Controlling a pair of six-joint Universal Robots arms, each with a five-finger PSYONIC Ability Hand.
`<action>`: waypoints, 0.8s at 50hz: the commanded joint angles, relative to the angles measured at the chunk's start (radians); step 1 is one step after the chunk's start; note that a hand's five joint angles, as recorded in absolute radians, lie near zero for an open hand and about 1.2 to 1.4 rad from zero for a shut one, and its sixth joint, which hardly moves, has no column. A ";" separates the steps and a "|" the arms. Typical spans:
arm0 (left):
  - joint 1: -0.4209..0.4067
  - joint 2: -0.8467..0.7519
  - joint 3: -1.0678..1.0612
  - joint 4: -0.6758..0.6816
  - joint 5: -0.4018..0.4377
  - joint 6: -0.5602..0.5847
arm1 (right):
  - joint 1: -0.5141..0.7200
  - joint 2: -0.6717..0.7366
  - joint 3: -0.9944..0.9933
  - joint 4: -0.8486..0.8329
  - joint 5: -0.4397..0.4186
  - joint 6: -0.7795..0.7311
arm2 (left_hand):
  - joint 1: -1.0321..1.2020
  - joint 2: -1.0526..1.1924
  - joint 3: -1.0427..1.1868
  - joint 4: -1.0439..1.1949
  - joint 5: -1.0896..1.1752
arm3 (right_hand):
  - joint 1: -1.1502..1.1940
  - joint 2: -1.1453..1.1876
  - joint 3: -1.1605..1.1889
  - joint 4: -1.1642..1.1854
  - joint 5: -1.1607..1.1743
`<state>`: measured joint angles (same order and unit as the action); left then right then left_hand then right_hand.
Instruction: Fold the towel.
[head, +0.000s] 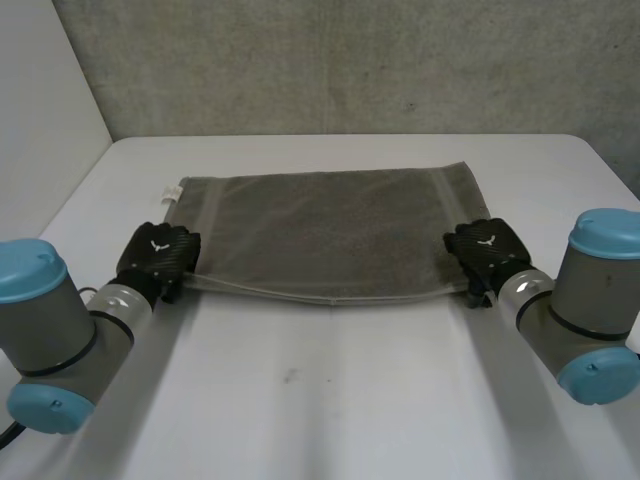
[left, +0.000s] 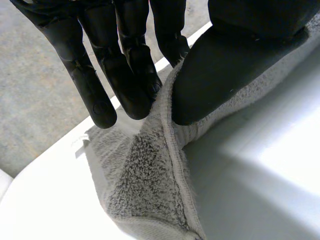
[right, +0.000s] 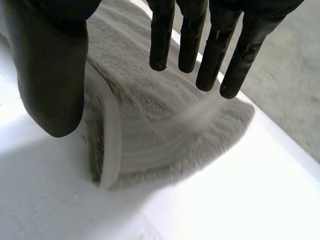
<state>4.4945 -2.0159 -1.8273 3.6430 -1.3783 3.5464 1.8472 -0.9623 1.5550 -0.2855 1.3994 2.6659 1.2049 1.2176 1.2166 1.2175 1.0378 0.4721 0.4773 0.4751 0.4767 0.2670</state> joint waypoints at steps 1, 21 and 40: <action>0.028 0.025 -0.023 0.005 -0.002 -0.011 | -0.029 -0.013 0.019 0.000 0.039 0.135 | 0.191 0.179 0.180 0.179 0.184 | -0.058 -0.064 -0.061 -0.063 -0.028; 0.037 0.043 -0.032 0.011 -0.007 -0.030 | -0.117 -0.016 0.025 0.002 0.033 0.397 | 0.191 0.179 0.180 0.179 0.184 | 0.185 0.180 0.182 0.181 0.216; 0.035 0.051 -0.033 0.009 -0.004 -0.090 | -0.105 0.013 0.023 0.006 0.032 0.477 | 0.191 0.179 0.180 0.179 0.184 | 0.285 0.280 0.282 0.281 0.316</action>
<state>4.5275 -1.9649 -1.8618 3.6523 -1.3821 3.4539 1.7429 -0.9504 1.5784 -0.2799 1.4306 3.1244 1.2049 1.2176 1.2166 1.2176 1.0378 0.6747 0.6619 0.6753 0.6720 0.5081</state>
